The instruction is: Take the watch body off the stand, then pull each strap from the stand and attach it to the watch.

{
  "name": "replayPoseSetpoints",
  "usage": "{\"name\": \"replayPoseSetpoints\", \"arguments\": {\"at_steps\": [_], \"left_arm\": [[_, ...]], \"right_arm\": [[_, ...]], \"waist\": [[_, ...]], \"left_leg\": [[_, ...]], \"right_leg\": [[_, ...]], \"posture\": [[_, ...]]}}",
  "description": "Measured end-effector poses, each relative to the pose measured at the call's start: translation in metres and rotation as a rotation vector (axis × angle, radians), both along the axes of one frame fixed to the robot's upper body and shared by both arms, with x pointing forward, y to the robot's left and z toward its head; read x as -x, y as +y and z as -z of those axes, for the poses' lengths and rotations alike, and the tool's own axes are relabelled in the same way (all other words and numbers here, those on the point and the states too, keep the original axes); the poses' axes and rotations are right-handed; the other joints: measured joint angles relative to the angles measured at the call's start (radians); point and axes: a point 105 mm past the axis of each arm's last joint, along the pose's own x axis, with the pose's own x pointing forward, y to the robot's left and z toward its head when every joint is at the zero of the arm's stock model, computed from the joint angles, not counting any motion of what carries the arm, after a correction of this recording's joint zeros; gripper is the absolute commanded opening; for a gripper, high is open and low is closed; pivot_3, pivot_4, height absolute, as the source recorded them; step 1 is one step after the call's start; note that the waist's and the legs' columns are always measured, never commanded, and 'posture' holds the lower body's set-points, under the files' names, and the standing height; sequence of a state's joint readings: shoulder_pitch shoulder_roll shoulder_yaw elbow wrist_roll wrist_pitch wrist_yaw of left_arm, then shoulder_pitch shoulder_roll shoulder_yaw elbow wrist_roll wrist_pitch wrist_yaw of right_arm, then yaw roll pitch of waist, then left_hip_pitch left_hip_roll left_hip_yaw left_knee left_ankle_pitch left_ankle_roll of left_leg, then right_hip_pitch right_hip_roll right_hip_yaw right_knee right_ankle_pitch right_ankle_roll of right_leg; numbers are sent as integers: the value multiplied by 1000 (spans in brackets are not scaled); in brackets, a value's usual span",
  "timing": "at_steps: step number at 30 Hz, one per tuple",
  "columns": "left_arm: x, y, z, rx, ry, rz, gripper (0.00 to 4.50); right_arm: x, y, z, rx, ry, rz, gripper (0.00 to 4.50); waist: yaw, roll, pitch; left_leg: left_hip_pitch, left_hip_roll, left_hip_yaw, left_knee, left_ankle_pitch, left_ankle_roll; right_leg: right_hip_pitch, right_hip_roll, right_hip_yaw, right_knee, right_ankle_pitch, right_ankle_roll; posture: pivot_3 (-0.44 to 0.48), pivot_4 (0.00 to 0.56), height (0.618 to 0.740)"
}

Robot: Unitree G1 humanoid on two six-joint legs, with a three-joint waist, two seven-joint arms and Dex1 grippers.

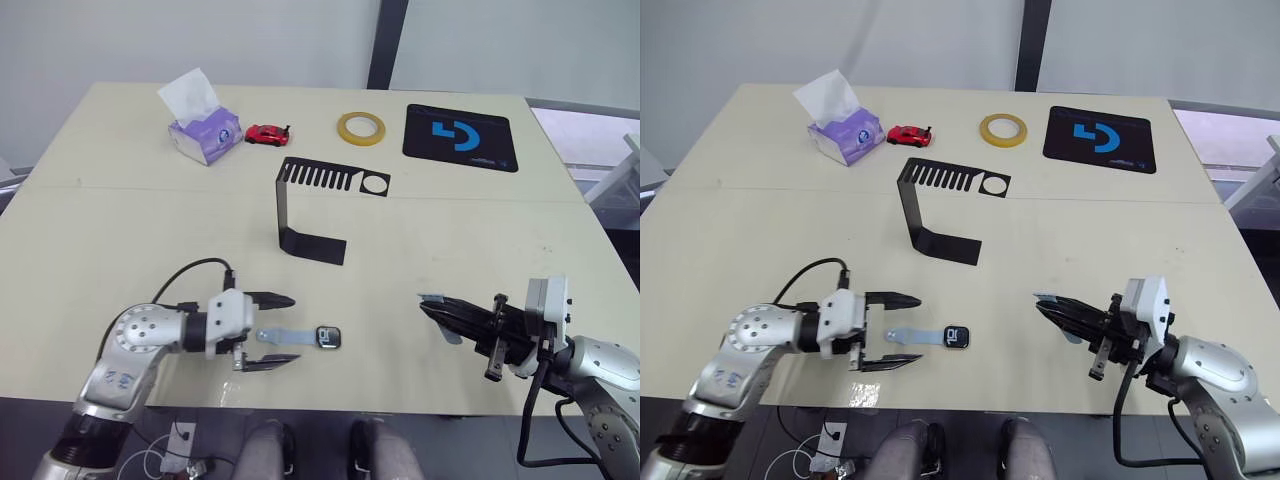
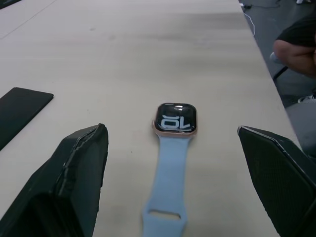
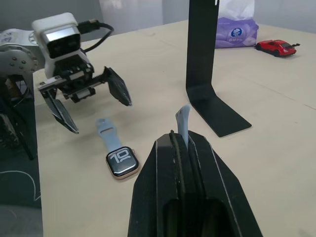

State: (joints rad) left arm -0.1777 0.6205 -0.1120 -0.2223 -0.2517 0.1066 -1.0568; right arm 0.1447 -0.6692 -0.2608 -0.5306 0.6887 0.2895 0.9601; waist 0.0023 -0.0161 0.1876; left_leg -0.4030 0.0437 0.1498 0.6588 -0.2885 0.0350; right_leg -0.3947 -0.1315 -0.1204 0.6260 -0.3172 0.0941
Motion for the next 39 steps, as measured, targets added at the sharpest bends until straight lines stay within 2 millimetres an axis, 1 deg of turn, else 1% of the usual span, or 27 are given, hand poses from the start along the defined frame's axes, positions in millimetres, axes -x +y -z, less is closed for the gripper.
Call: {"name": "replayPoseSetpoints", "arguments": {"at_steps": [2,5,8,11,17,31,39], "left_arm": [[-3,-14,6,-20,-2,21,4457],[-4,-23,18,-50,31,45,4457],[-9,-30,24,-55,49,35,4457],[-13,-30,29,-58,57,9,4457],[-13,-36,33,-60,66,14,4457],[-14,-47,34,-60,58,42,4457],[-15,-46,36,-58,53,47,4457]], "right_arm": [[2,5,0,5,5,-20,0],[3,8,1,7,15,-31,0],[2,9,0,9,17,-28,0],[4,12,-2,12,9,-34,0],[3,17,1,5,23,-39,0],[2,16,2,11,24,-22,0],[2,16,1,15,19,-23,0]], "waist": [[0,0,0],[-1,0,0],[-1,0,0],[-1,0,0],[1,0,0],[3,-1,0],[2,-1,-1]], "left_leg": [[0,0,0,0,0,0],[0,0,0,0,0,0],[0,0,0,1,0,0],[0,0,0,1,0,0],[0,0,0,3,0,0],[0,0,-1,5,0,1],[1,0,-1,5,0,1]], "right_leg": [[0,0,0,0,0,0],[0,1,0,0,0,0],[0,1,0,0,0,0],[0,1,0,0,0,0],[1,0,0,1,0,0],[1,0,0,2,0,0],[2,0,0,2,0,0]], "posture": [[0,150,740],[0,150,740],[0,150,740],[0,150,740],[0,150,740],[0,150,740],[0,150,740]]}}
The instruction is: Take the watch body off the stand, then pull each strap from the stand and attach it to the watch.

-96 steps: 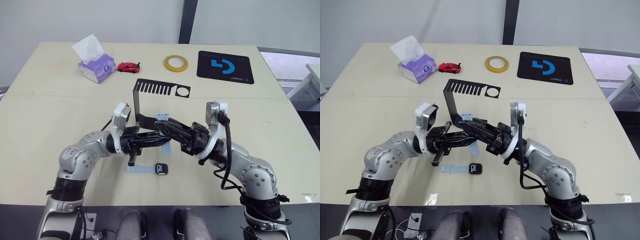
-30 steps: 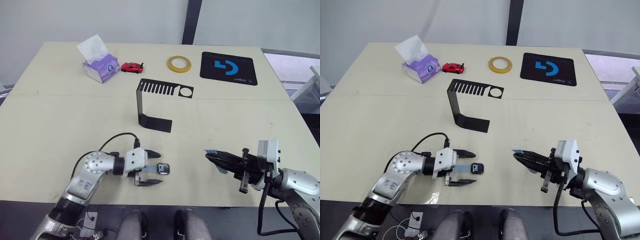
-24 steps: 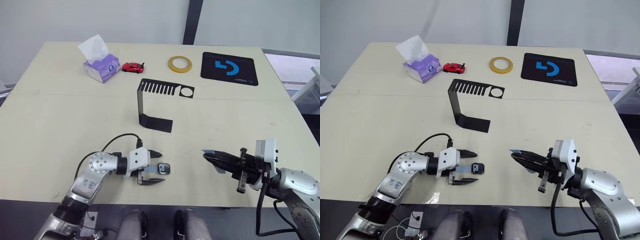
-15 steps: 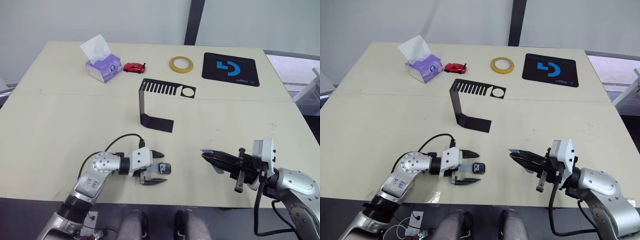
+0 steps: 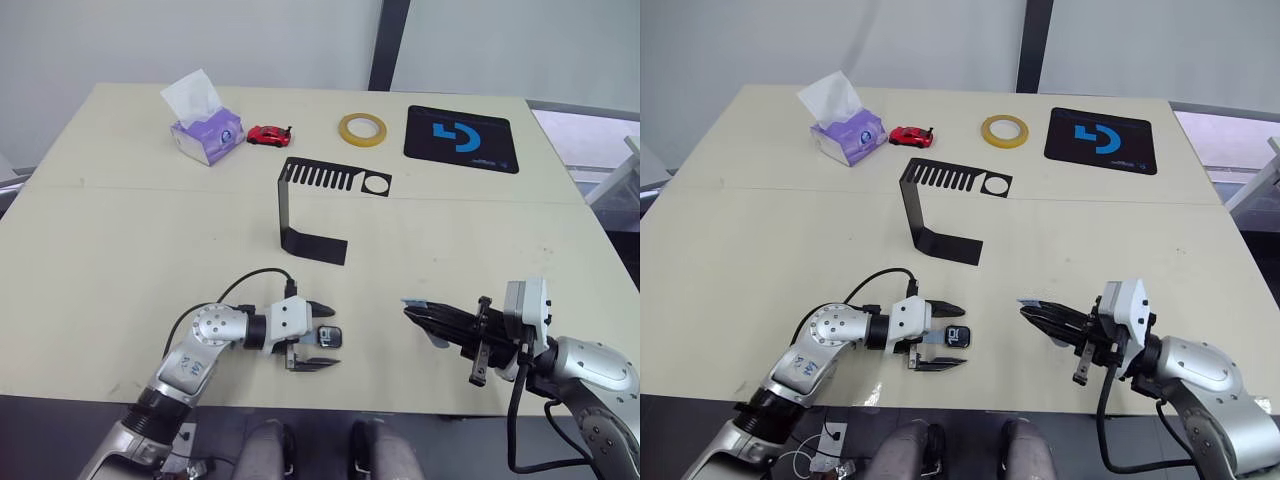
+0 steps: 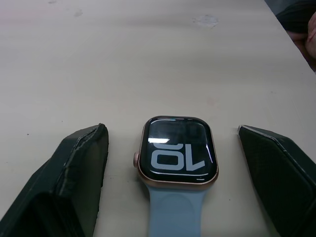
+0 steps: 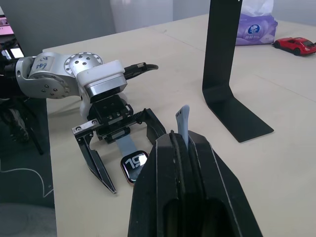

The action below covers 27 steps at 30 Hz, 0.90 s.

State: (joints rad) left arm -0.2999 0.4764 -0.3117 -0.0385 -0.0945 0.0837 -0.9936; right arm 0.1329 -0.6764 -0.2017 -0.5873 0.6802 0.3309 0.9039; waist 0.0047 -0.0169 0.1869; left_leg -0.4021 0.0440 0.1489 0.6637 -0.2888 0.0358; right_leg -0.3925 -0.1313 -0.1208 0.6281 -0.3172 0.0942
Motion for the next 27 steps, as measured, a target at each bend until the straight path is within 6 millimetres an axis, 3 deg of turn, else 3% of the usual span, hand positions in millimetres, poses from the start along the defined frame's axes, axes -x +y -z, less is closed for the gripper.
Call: {"name": "replayPoseSetpoints", "arguments": {"at_steps": [27], "left_arm": [[-1,15,1,3,1,-27,4457]], "right_arm": [[-1,0,1,18,-9,9,0]], "waist": [[-7,0,0]], "left_leg": [[2,1,0,0,0,0]], "right_leg": [[0,1,0,1,0,0]], "posture": [[0,150,740]]}}
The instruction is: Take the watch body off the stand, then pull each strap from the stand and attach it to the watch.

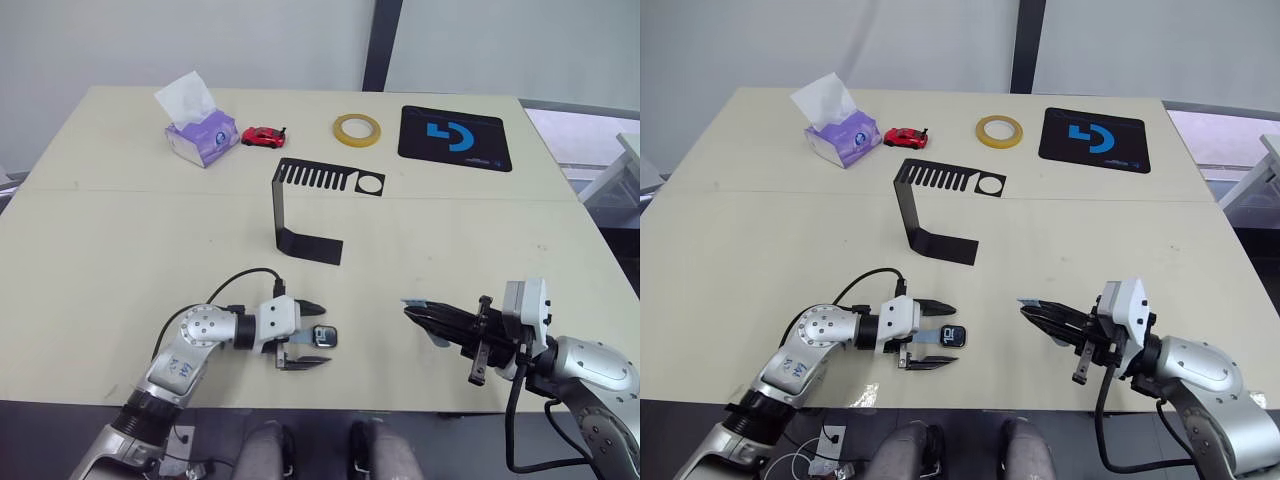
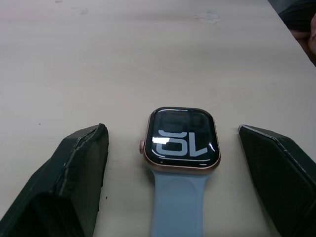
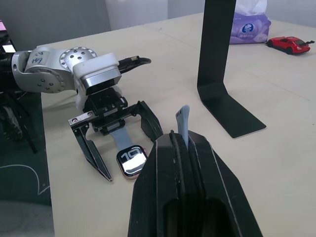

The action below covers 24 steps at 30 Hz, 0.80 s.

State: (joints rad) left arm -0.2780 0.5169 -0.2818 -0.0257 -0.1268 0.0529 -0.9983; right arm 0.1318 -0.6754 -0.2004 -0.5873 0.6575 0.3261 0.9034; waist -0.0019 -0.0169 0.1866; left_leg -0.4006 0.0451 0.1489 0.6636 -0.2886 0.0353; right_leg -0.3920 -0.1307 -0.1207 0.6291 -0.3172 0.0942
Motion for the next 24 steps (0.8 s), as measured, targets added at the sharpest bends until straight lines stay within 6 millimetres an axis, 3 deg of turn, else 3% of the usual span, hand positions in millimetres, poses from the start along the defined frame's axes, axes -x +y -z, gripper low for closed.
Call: {"name": "replayPoseSetpoints", "arguments": {"at_steps": [3,8,9,11,24], "left_arm": [[0,1,0,0,2,-1,4457],[2,2,1,-2,10,8,3153],[2,2,1,-3,10,8,2530],[2,2,1,-4,10,8,1768],[2,2,1,-9,10,16,1656]], "right_arm": [[0,0,0,0,-1,0,0],[0,0,0,3,-3,0,0],[0,0,0,6,-4,1,0],[0,0,0,7,-4,1,0],[1,0,0,5,-15,-6,0]], "waist": [[0,0,0],[1,0,0],[1,0,0],[1,0,0],[1,0,0]], "left_leg": [[0,0,0,0,0,0],[0,0,0,0,0,0],[0,0,0,0,0,0],[0,0,0,0,0,0],[0,0,0,0,0,0]], "right_leg": [[0,0,0,0,0,0],[0,0,0,0,0,0],[0,0,0,0,0,0],[0,0,0,0,0,0],[0,0,0,0,0,0]], "posture": [[0,150,740],[0,150,740],[0,150,740],[0,150,740],[0,150,740]]}}
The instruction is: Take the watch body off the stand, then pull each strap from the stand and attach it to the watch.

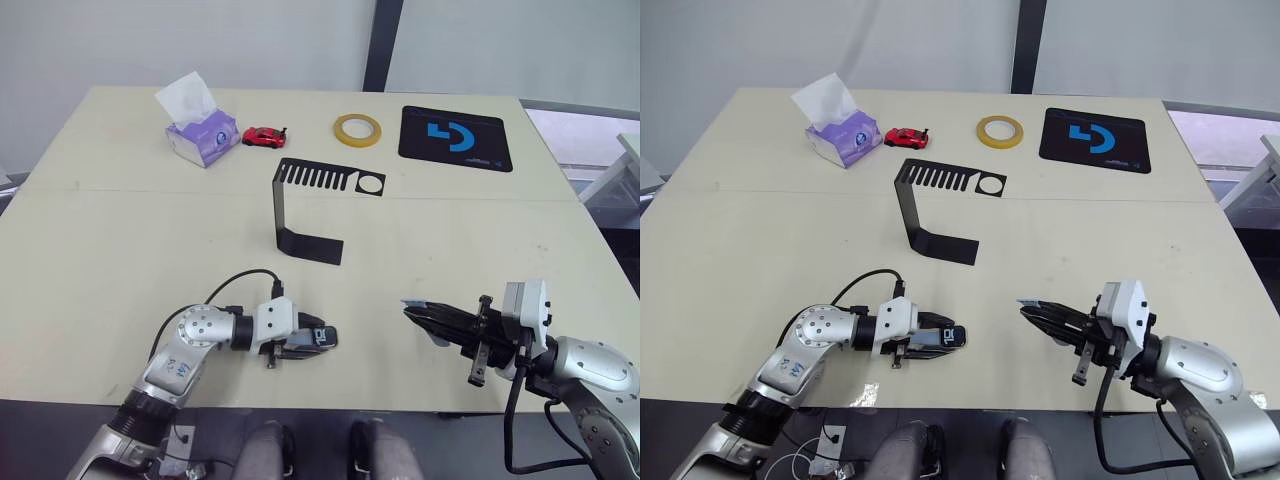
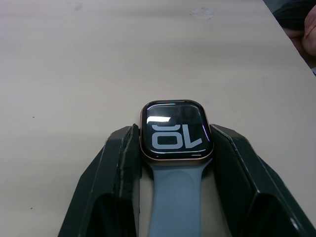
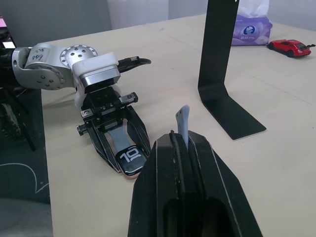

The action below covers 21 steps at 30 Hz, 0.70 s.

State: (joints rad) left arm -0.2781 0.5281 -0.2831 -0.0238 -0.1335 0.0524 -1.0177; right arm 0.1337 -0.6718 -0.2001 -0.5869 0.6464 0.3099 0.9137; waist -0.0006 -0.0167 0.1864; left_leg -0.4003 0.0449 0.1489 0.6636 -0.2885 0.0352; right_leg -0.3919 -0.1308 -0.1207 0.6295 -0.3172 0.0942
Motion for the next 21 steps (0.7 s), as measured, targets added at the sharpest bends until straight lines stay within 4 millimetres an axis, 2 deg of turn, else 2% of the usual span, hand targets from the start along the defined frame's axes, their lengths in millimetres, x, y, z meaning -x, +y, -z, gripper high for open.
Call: {"name": "replayPoseSetpoints", "arguments": {"at_steps": [5,7,8,11,18,21], "left_arm": [[-1,0,-2,-1,-7,3,1656],[-4,0,-3,-1,3,-6,2690],[-5,0,-4,6,7,-17,3021],[-8,2,-7,15,-7,-38,4427],[-1,18,-8,34,-37,-69,4427],[2,18,-8,35,-41,-64,4427]], "right_arm": [[0,0,0,1,0,0,0],[0,0,0,2,0,-1,0],[0,0,0,2,0,-1,0],[0,0,1,0,1,-3,0],[0,0,1,-2,3,-4,0],[0,1,3,-2,5,-7,0]], "waist": [[0,0,0],[1,0,0],[1,0,0],[1,0,0],[0,0,0],[3,0,0]], "left_leg": [[0,0,0,0,0,0],[0,0,0,0,0,0],[0,0,0,0,0,0],[-1,0,0,0,0,0],[-1,0,0,0,0,0],[-1,-1,0,0,0,0]], "right_leg": [[0,0,0,0,0,0],[0,0,0,0,0,0],[0,0,0,0,0,0],[0,0,0,0,0,0],[0,0,0,0,0,0],[0,-1,0,0,0,0]], "posture": [[0,150,740],[0,150,740],[0,150,740],[0,150,740],[0,150,740],[0,150,740]]}}
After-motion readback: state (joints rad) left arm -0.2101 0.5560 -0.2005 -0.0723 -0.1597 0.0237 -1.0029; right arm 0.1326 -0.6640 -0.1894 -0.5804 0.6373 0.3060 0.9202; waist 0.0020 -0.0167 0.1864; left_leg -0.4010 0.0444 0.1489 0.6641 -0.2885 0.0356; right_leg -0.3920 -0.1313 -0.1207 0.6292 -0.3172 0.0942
